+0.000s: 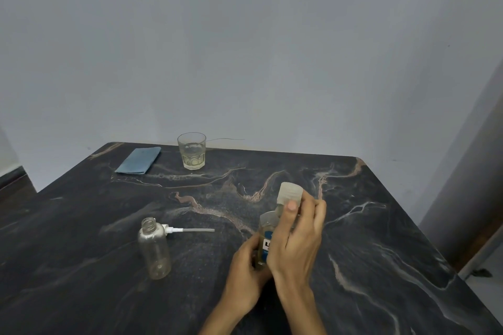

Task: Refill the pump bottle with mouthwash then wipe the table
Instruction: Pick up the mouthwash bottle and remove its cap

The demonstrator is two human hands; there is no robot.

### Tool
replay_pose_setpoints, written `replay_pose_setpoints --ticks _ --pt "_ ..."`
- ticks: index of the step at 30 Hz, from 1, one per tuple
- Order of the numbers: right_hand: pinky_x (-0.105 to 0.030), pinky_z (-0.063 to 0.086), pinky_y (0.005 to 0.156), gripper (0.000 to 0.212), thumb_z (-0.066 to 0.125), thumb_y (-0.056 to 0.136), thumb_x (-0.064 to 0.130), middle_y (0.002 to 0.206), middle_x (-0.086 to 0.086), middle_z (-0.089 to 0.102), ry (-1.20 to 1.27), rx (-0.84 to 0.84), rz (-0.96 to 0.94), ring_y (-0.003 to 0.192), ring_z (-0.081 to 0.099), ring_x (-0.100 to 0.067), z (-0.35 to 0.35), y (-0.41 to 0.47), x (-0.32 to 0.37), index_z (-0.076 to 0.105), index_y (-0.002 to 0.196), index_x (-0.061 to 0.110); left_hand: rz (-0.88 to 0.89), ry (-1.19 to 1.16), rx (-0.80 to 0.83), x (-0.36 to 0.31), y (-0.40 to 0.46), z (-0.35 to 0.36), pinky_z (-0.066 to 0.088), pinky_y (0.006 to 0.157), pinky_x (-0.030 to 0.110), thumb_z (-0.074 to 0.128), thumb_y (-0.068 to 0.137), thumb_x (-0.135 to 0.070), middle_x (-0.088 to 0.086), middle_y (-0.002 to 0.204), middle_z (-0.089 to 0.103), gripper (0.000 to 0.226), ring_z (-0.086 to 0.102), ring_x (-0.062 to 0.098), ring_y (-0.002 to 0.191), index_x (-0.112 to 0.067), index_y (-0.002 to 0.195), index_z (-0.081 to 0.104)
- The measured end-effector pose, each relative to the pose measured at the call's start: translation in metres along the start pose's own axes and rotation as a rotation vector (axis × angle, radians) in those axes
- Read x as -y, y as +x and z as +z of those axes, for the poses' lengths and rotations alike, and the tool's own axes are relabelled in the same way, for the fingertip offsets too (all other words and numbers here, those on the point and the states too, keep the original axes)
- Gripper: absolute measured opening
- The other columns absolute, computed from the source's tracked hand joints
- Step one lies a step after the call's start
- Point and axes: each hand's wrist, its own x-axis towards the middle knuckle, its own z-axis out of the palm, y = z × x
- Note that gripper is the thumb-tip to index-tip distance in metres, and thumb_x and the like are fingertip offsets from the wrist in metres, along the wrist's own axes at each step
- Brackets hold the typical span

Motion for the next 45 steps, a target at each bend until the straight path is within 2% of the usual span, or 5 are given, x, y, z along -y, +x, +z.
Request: replay_pose_setpoints --ticks 11,19,27,31,45 --pt "-0.015 0.041 0.064 0.047 0.023 0.085 0.067 0.085 0.009 0.057 0.155 0.17 0.413 0.07 0.054 0.001 -0.013 0.028 0.027 0.053 0.087 0.03 -0.031 -0.046 0.047 0.0 -0.001 -0.001 0.049 0.067 0.013 0.075 0.06 -0.028 -0.007 0.089 0.074 0.04 0.068 0.001 0.079 -0.019 0.097 0.063" --pt "-0.012 0.049 0.067 0.012 0.064 0.089 0.025 0.097 0.001 0.067 0.47 -0.08 0.633 0.083 0.07 -0.013 -0.053 0.059 0.0 0.053 0.094 0.025 -0.075 0.015 0.02 0.009 0.002 -0.001 0.05 0.079 0.015 0.078 0.069 0.001 -0.01 0.102 0.073 0.049 0.068 0.007 0.095 -0.025 0.107 0.061" --pt "-0.013 0.049 0.054 0.033 0.074 0.076 0.004 0.097 -0.004 0.06 0.151 -0.069 0.643 0.072 0.058 -0.014 -0.088 0.025 -0.053 0.061 0.095 0.028 -0.089 0.026 0.024 0.01 0.001 -0.002 0.051 0.078 0.014 0.079 0.07 -0.007 -0.012 0.106 0.072 0.048 0.067 0.006 0.097 -0.025 0.11 0.06" --pt "-0.032 0.051 0.073 0.034 0.073 0.075 0.001 0.102 -0.005 0.055 -0.049 0.013 0.648 0.073 0.059 -0.013 -0.093 0.005 -0.063 0.065 0.1 0.023 -0.093 0.04 0.02 0.009 0.001 -0.002 0.05 0.081 0.014 0.079 0.07 -0.008 -0.013 0.106 0.071 0.048 0.067 0.005 0.099 -0.027 0.11 0.06" --pt "-0.037 0.041 0.087 0.038 0.071 0.076 0.022 0.104 0.004 0.049 -0.48 0.228 0.685 0.094 0.056 -0.029 -0.099 -0.016 -0.058 0.066 0.113 0.025 -0.078 0.053 0.012 0.007 -0.002 -0.001 0.048 0.079 0.01 0.08 0.07 -0.011 -0.02 0.104 0.07 0.047 0.066 -0.001 0.097 -0.031 0.107 0.059"
